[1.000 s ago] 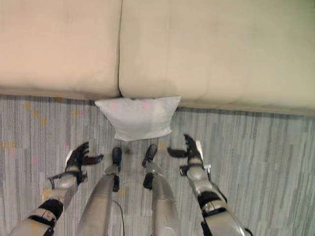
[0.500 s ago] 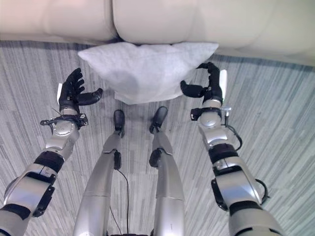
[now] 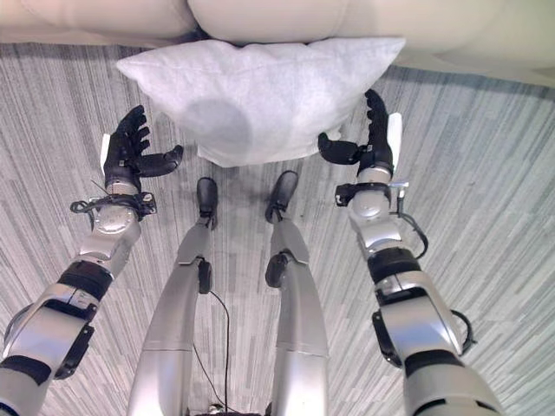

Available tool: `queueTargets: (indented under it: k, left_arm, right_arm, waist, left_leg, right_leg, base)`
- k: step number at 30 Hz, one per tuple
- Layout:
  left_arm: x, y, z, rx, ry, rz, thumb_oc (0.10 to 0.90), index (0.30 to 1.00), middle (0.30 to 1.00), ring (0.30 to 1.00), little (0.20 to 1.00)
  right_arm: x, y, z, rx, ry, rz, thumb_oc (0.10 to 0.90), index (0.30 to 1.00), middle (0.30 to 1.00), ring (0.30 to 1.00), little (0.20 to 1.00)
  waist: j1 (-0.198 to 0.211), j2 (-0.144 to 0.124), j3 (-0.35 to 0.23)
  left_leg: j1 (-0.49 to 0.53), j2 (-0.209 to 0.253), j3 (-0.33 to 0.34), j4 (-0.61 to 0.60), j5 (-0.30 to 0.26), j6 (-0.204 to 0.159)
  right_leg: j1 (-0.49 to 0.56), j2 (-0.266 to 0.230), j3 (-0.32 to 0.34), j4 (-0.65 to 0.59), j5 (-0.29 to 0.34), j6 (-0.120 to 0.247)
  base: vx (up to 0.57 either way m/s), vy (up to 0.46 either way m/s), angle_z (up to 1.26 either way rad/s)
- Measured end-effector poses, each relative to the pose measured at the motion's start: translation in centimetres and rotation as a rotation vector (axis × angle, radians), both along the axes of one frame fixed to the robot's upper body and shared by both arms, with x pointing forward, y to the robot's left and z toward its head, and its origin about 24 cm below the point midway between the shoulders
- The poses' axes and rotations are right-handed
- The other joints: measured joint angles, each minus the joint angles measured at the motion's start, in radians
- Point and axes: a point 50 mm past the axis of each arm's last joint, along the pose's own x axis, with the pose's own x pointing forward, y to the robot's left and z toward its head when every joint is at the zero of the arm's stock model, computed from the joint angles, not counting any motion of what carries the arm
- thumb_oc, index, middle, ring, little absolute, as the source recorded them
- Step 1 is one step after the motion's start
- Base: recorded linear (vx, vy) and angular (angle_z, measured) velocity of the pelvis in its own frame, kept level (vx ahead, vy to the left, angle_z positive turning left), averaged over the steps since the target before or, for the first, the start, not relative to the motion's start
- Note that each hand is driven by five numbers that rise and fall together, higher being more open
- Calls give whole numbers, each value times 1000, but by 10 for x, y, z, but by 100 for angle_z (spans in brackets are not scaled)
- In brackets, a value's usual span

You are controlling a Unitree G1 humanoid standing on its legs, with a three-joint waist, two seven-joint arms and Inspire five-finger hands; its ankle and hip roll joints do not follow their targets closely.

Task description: Pick up all the scattered cushions and arrange them neatly on the sofa.

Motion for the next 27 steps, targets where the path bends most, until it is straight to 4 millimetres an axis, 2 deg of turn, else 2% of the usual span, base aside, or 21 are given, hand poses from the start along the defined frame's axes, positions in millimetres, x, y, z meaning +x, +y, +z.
queueTargets:
  k: [5,8,12,14,16,18,19,20,21,22,24,27]
  left_arm:
    - [1,-6,1,4,-3,-9,800,900,900,900,900]
    - [5,-8,16,4,-45,-4,800,900,900,900,900]
    - [13,-20,44,48,-102,-31,800,900,900,900,900]
    - [15,-29,63,71,-152,-43,800,900,900,900,900]
    - [17,-34,76,68,-184,-31,800,900,900,900,900]
    - [19,-41,82,42,-191,-24,800,900,900,900,900]
    - [19,-39,80,32,-184,-16,400,300,300,300,300]
    - [18,-43,79,15,-180,-21,400,300,300,300,300]
    - [17,-43,84,-19,-190,-20,400,300,300,300,300]
    - [14,-44,83,-41,-195,-38,400,300,300,300,300]
    - [7,-38,66,-92,-178,-21,400,300,300,300,300]
    - [-5,-36,64,-176,-219,-37,400,300,300,300,300]
  right_arm:
    - [-2,0,-7,-5,13,2,800,900,900,900,900]
    - [3,4,12,-9,-32,13,800,900,900,900,900]
    - [12,26,54,-82,-103,63,800,900,900,900,900]
    - [12,25,60,-104,-112,58,800,900,900,900,900]
    - [14,37,75,-98,-155,70,800,900,900,900,900]
    - [15,47,73,-60,-163,84,800,900,900,900,900]
    - [15,49,72,-58,-161,88,505,458,458,458,458]
    - [14,50,72,-49,-163,95,400,300,300,300,300]
    - [13,55,72,-19,-171,116,400,300,300,300,300]
    - [9,58,65,-2,-169,139,400,300,300,300,300]
    - [5,50,33,-2,-92,143,400,300,300,300,300]
    - [-4,52,24,47,-102,193,400,300,300,300,300]
  waist:
    - [-1,0,0]
    - [-6,0,0]
    - [-10,0,0]
    - [-10,1,0]
    - [-12,1,0]
    - [-16,1,0]
    - [-21,2,-1]
    - [-21,2,-1]
    - [-20,2,-1]
    - [-20,3,-1]
    - [-20,12,-6]
    - [-12,26,22]
  left_leg:
    - [8,-1,0,-5,2,1]
    - [-17,-1,0,-3,6,1]
    - [-41,-1,1,-4,10,0]
    - [-60,0,4,-4,11,-1]
    - [-89,0,7,2,13,-3]
    - [-96,1,6,2,16,-7]
    - [-95,2,6,2,18,-9]
    - [-92,2,6,-1,22,-11]
    - [-82,2,6,-5,26,-11]
    - [-60,1,6,-16,31,-13]
    - [-17,0,3,-41,43,-13]
    - [39,1,0,-68,57,-17]
  right_leg:
    - [7,0,-1,-3,1,0]
    - [-18,0,1,-3,5,2]
    - [-46,0,2,-1,10,-3]
    - [-65,0,4,-1,10,-3]
    - [-99,0,8,11,11,-2]
    - [-108,1,9,16,11,-2]
    - [-108,1,9,19,11,-2]
    - [-107,1,10,19,11,-2]
    - [-98,1,9,19,13,-6]
    - [-81,1,10,18,14,-7]
    - [-46,1,8,12,14,-7]
    - [8,4,4,-8,19,-14]
  base:
    - [0,0,0]
    - [0,0,0]
    - [0,0,0]
    - [0,0,0]
    - [0,0,0]
    - [0,0,0]
    - [0,0,0]
    - [0,0,0]
    - [-4,3,3]
    - [0,0,0]
    - [-15,-3,4]
    - [-6,-2,1]
